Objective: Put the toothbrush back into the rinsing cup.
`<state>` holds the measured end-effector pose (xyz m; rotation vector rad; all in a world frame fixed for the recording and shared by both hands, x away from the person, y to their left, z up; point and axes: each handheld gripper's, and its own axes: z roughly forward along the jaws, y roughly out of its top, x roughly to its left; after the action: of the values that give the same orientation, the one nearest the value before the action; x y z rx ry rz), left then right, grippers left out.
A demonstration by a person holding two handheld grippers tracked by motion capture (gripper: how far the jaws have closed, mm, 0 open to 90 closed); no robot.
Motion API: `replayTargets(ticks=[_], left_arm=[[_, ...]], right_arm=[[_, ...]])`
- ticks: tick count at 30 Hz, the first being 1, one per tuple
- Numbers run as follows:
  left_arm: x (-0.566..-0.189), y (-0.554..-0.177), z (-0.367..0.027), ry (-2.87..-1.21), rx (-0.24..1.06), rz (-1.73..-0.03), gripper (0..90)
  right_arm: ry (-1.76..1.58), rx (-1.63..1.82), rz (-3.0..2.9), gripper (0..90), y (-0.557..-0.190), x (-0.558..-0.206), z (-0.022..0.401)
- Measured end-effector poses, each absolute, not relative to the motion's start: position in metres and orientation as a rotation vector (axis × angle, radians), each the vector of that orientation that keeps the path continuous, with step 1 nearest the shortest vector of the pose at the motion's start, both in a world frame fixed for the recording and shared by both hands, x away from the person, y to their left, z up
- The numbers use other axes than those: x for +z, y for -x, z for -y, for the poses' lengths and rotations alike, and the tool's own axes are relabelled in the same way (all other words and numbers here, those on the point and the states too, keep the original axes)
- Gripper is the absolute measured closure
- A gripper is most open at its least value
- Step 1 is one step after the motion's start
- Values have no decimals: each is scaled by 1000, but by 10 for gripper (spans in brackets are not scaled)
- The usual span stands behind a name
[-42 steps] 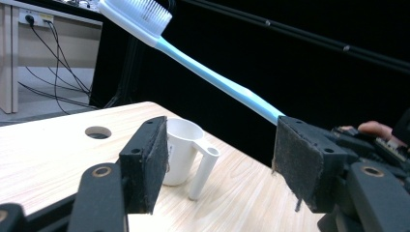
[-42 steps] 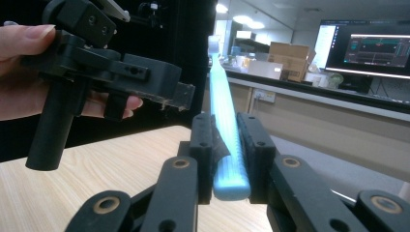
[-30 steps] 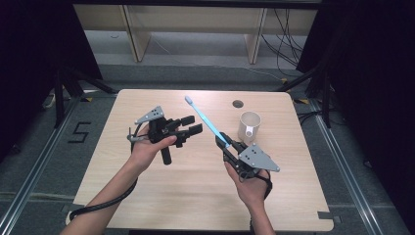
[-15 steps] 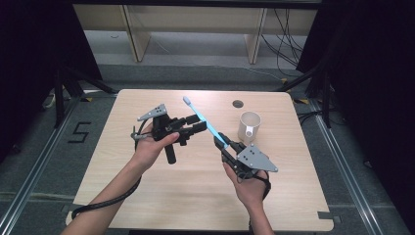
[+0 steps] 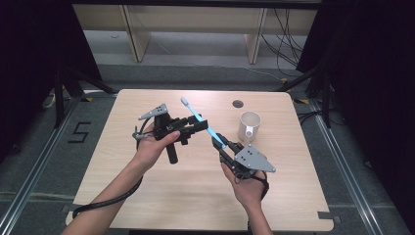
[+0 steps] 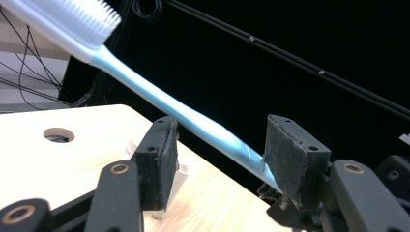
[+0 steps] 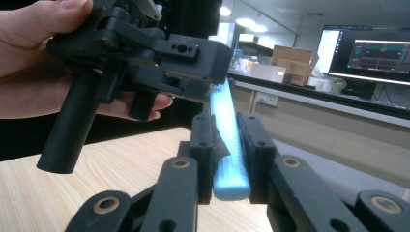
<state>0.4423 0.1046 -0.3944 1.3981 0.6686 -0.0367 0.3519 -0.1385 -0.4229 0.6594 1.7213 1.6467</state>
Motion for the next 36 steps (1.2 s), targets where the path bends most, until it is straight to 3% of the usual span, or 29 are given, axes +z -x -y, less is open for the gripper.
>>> replayTargets(ticks=[24,28,36], left_arm=[[-388,-439,-103,-1363,-67,-668,732],[-387,-437,-102,-1371,-36,-639,822],[-385,-434,-104,-1430,84,-611,832]], right_arm=[[-658,1584,-1790,762,-356,-432,129],[-658,1572,-1801,727,-358,-436,127],[-685,1603,-1817,624,-357,-431,128]])
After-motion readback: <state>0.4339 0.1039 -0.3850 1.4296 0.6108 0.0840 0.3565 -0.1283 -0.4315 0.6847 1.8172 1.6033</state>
